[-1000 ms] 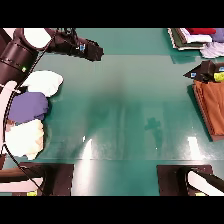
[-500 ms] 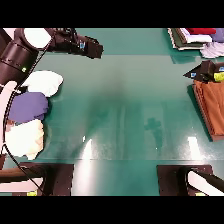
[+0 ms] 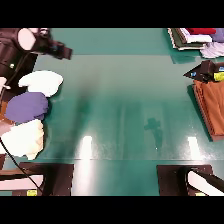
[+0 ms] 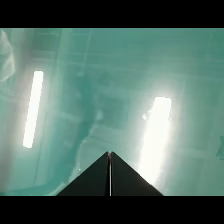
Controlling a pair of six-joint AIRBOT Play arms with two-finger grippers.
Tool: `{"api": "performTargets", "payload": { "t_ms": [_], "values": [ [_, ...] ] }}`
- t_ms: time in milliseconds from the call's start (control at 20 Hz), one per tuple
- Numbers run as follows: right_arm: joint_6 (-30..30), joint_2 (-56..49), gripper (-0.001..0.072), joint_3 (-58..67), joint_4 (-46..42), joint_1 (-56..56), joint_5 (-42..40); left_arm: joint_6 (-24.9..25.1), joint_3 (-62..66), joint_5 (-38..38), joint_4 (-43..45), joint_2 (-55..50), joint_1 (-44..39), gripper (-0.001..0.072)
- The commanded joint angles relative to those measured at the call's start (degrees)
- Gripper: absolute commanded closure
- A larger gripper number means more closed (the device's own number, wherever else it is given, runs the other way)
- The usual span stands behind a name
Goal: Fold the shirts.
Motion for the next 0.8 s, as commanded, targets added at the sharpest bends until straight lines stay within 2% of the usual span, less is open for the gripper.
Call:
{"api": "performTargets", "payload": {
  "t_ms": [0,250,550,600,700,750],
  "values": [
    [0.1,0.0,0.0694,0.0,0.0,0.0,0.0,-6.5,-7.0,0.3,1.8,-0.1,10.0,-0.0013],
    [0.1,0.0,0.0694,0.0,0.2,0.1,-0.1,-7.4,-19.4,10.8,-2.8,-1.5,17.7,0.0],
    [0.1,0.0,0.0694,0.0,0.4,0.1,-0.1,-7.2,-19.5,13.2,-6.8,-9.2,18.8,0.0002],
    [0.1,0.0,0.0694,0.0,0.4,0.1,-0.1,-7.3,-19.5,13.4,-6.8,-9.2,18.8,0.0028],
    [0.1,0.0,0.0694,0.0,0.4,0.0,-0.3,-7.2,-17.9,12.1,-6.8,-9.1,18.8,0.0567],
    [0.1,0.1,0.0694,0.0,0.4,0.0,-0.6,-7.2,-15.9,9.9,-6.8,-9.0,18.8,0.068]
  ]
}}
